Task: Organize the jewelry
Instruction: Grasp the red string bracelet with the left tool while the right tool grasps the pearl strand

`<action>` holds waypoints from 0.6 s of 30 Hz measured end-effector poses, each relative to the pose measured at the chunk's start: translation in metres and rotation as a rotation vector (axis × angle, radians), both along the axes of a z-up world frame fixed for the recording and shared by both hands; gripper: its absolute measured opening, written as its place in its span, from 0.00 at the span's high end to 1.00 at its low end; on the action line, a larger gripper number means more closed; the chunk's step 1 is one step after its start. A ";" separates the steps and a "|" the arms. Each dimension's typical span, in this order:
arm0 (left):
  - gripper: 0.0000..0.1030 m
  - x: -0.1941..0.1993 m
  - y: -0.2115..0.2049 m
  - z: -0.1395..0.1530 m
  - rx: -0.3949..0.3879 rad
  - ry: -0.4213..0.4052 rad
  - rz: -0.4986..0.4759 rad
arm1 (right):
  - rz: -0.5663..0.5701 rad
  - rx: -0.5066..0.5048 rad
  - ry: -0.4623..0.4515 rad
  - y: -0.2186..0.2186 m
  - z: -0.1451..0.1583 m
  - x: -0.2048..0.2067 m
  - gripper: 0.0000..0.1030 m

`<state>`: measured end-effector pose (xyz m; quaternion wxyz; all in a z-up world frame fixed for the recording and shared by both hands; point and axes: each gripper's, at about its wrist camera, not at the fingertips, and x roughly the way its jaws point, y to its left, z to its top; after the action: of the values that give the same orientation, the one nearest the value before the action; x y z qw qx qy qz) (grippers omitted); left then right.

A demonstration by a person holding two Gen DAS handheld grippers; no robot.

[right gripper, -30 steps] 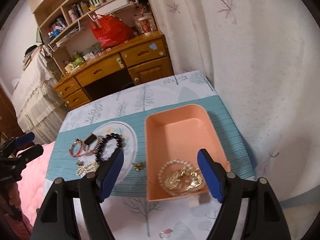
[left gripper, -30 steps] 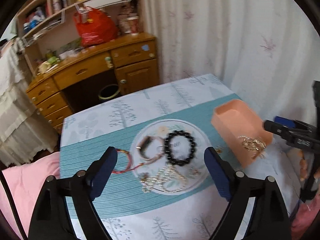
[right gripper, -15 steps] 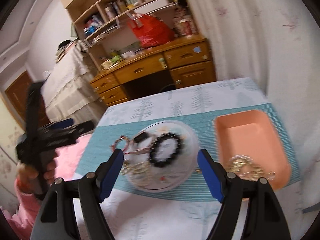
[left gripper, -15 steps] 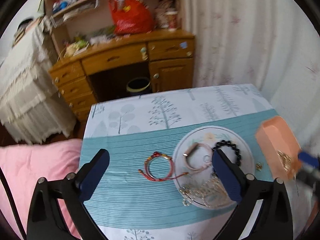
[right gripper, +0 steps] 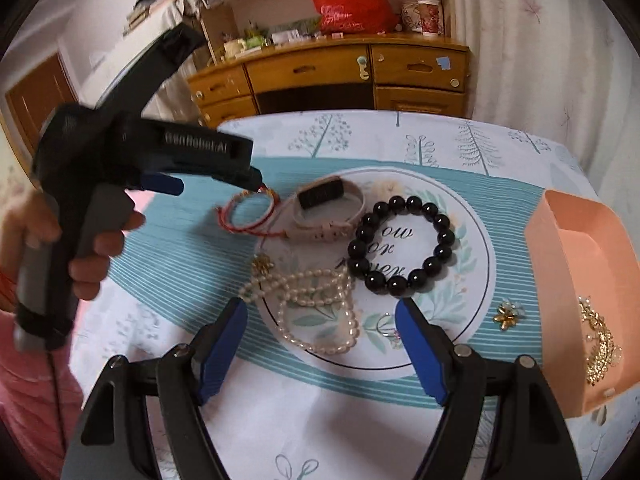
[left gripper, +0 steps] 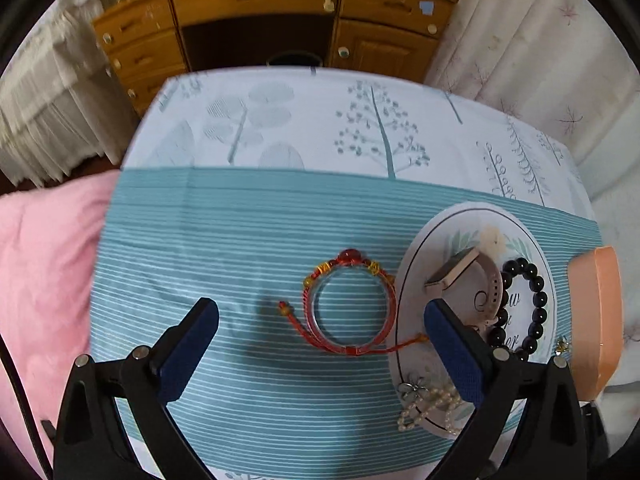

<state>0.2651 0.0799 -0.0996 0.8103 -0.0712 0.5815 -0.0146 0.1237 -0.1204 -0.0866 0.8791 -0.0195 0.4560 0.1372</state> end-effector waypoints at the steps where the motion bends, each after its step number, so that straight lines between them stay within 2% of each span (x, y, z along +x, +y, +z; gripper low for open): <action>1: 0.01 0.002 0.001 -0.003 -0.008 0.017 -0.005 | 0.009 -0.005 0.011 0.004 -0.004 0.002 0.25; 11: 0.01 0.014 -0.004 -0.020 -0.001 0.049 -0.016 | 0.029 -0.090 0.068 0.031 -0.030 0.016 0.25; 18: 0.01 0.020 -0.009 -0.036 0.027 0.083 -0.026 | 0.019 -0.173 0.027 0.043 -0.036 0.019 0.24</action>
<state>0.2855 0.0707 -0.1360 0.7860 -0.0531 0.6158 -0.0141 0.1422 -0.0773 -0.1229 0.8667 -0.0978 0.4776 0.1060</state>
